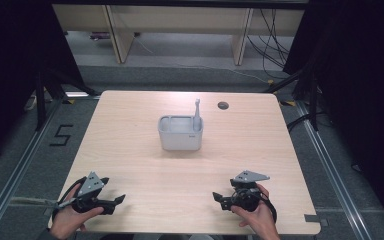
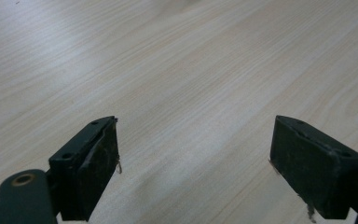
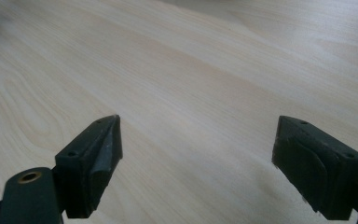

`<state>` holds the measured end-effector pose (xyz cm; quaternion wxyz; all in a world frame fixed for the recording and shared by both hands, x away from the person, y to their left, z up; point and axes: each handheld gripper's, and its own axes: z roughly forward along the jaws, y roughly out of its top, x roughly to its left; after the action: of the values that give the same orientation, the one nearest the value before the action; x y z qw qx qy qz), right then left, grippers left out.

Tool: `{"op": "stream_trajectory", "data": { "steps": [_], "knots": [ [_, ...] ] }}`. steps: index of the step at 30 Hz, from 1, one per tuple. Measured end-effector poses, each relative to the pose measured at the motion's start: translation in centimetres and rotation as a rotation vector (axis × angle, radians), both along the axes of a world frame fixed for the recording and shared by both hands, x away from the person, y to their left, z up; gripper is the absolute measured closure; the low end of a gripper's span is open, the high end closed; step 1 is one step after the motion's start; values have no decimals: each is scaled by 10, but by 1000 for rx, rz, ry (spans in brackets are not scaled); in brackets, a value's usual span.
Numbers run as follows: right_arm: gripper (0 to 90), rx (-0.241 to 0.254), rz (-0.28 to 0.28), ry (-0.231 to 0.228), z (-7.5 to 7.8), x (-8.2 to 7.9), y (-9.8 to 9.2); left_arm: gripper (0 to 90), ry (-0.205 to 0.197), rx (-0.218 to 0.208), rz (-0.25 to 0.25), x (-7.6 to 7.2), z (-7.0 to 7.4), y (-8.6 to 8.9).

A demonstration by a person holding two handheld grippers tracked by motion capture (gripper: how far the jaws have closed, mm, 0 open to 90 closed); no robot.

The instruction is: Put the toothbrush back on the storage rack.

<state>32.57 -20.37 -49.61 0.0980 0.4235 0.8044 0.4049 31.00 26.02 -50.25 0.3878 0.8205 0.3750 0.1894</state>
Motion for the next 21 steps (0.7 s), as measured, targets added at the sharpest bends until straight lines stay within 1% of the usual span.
{"op": "stream_trajectory", "data": {
  "steps": [1,2,5,6,7,8,9,11,12,13,14,15,17,19,21],
  "knots": [
    [165,-11,-3,-8,0,-1,-1,150,1,0,0,0,0,0],
    [164,5,2,3,-1,-1,-1,150,1,2,0,0,0,0],
    [165,-5,-7,-2,0,-2,-2,150,3,11,-5,0,0,1],
    [165,0,-7,7,0,-3,-1,150,3,11,-6,0,0,1],
    [165,-1,15,6,-1,-2,-2,150,3,11,-5,0,0,0],
    [165,-1,15,6,-1,-2,-2,150,3,12,-5,0,0,0],
    [165,-20,4,-12,-1,-3,-3,150,3,11,-5,0,0,0],
    [165,-17,6,-18,-1,-3,-4,150,2,13,-5,0,0,0],
    [165,-29,-3,-20,-1,-3,-4,150,3,13,-6,0,0,0],
    [165,-22,-3,-12,-1,-4,-4,150,1,11,-4,0,0,0],
    [165,-27,-1,-18,-1,-3,-5,150,1,12,-5,0,0,0],
    [165,-14,-19,3,0,-5,-3,150,1,11,-5,0,0,0],
    [165,-8,-16,11,-1,-5,-3,150,1,12,-5,0,0,0],
    [165,-9,-14,8,-1,-5,-3,150,3,14,-5,0,0,0],
    [165,-12,-13,1,-1,-5,-4,150,1,4,0,0,0,0]
  ]
}}
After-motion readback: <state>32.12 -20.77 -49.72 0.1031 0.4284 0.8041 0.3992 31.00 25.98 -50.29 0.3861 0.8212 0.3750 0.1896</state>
